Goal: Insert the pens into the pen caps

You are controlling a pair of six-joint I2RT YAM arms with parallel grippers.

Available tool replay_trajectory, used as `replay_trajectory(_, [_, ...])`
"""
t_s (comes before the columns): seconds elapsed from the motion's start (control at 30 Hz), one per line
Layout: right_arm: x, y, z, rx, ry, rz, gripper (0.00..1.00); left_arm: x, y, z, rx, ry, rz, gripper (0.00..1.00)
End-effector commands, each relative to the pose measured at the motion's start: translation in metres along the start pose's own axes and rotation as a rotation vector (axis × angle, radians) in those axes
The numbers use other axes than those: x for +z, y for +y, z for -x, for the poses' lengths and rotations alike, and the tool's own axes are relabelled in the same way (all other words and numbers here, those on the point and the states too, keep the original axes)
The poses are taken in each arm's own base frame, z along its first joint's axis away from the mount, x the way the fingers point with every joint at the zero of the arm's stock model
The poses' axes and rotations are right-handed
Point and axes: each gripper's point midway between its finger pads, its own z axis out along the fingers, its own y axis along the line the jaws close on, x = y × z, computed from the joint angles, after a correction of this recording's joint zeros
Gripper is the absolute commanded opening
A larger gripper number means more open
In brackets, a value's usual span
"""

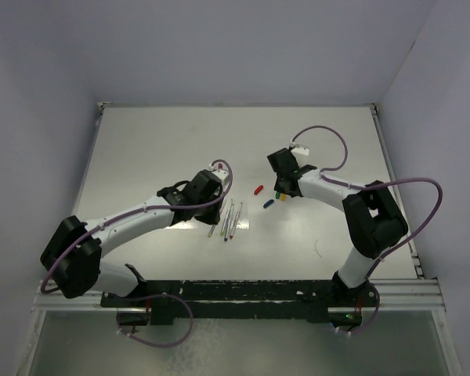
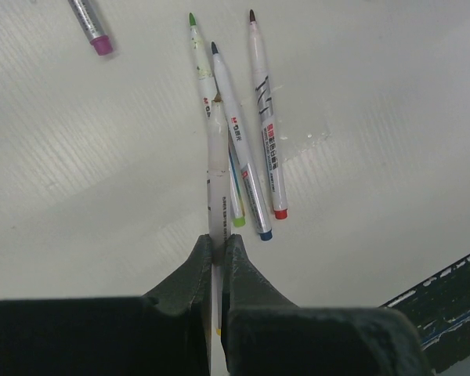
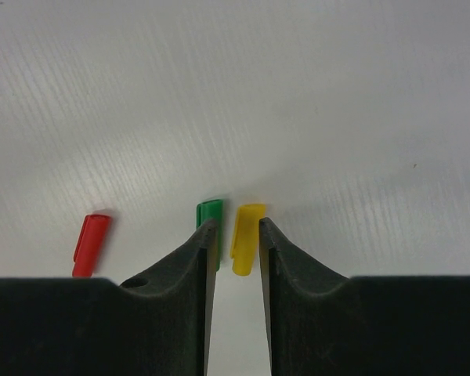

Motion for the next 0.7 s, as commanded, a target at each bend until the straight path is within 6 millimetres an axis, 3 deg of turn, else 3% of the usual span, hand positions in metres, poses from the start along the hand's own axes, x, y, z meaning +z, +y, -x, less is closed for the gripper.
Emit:
replay_trajectory(0.0, [0.002, -0.002, -0.001, 0.034, 0.005, -0.007, 0.30, 0.003, -0.005, 0.005, 0.012, -0.022, -0.024, 0.00])
replay_trajectory(0.67, [0.014, -0.007, -0.018, 0.029, 0.055, -0.033, 0.30, 0.005, -0.005, 0.003, 0.012, -0.018, -0.027, 0.00])
